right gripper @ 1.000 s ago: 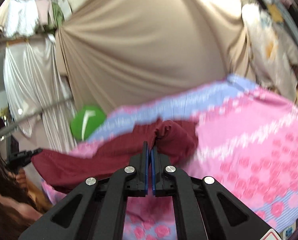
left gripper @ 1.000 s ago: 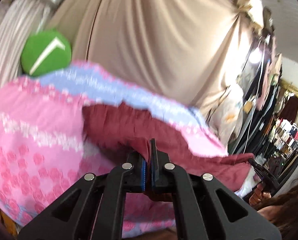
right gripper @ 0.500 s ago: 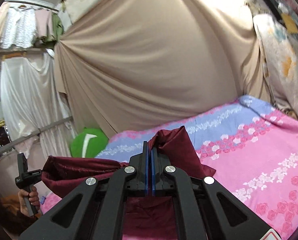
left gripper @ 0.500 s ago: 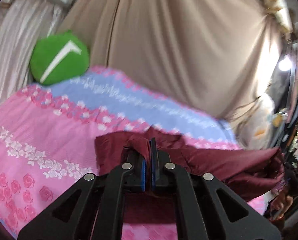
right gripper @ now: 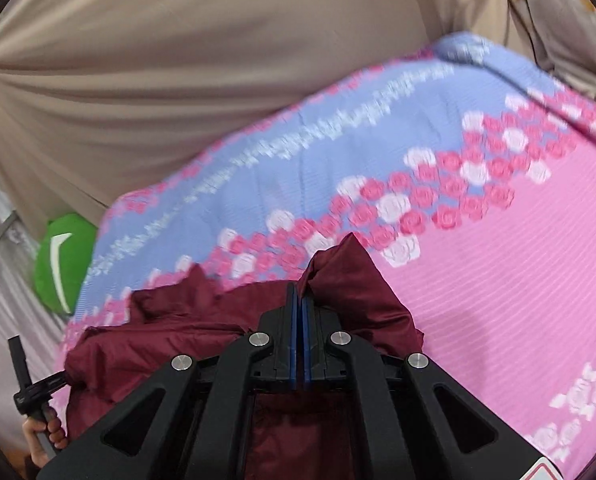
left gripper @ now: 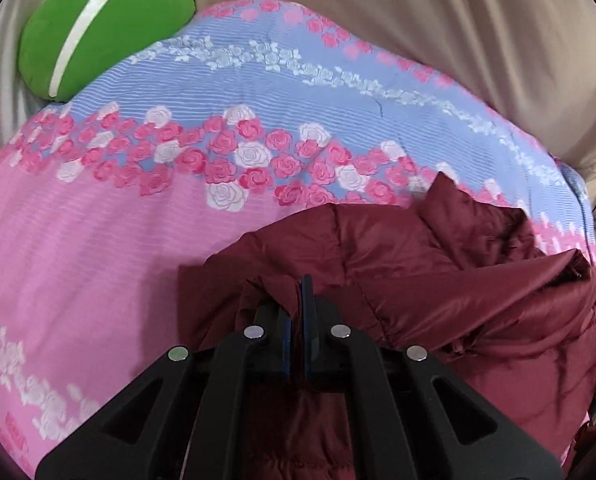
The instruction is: Fold large clothes
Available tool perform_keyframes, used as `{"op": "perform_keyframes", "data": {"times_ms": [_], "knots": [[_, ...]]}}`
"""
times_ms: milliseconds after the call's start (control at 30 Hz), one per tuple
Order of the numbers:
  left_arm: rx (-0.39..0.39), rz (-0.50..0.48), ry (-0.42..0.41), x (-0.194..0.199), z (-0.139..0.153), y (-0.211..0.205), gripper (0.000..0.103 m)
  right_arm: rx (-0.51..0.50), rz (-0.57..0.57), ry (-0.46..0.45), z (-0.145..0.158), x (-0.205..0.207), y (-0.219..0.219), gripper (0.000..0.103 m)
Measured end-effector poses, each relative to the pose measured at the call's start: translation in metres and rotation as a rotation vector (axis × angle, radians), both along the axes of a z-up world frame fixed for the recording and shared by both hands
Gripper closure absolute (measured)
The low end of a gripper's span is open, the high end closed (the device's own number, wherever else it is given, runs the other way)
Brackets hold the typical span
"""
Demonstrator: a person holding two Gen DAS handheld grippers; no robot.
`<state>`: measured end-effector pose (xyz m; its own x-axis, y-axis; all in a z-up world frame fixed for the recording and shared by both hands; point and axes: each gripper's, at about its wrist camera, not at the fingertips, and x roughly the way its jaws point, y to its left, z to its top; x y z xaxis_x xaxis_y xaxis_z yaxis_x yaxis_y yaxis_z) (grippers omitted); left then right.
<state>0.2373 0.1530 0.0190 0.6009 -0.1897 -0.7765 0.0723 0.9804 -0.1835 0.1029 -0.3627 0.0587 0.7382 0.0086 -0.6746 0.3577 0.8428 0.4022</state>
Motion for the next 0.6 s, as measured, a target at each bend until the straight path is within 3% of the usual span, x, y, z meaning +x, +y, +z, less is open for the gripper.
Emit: {"op": "perform_keyframes", "data": {"times_ms": [233, 467, 600], "knots": [[-0.009, -0.025, 0.008, 0.030, -0.025, -0.010, 0.098, 0.050, -0.020, 0.105, -0.054, 0.029, -0.015, 0.102], [0.039, -0.021, -0.082, 0.030, -0.031, -0.023, 0.097, -0.028, -0.016, 0.162, -0.063, 0.041, -0.006, 0.102], [-0.078, -0.020, -0.079, 0.032, -0.032, -0.008, 0.095, -0.035, -0.015, 0.160, -0.063, 0.041, -0.005, 0.100]]}}
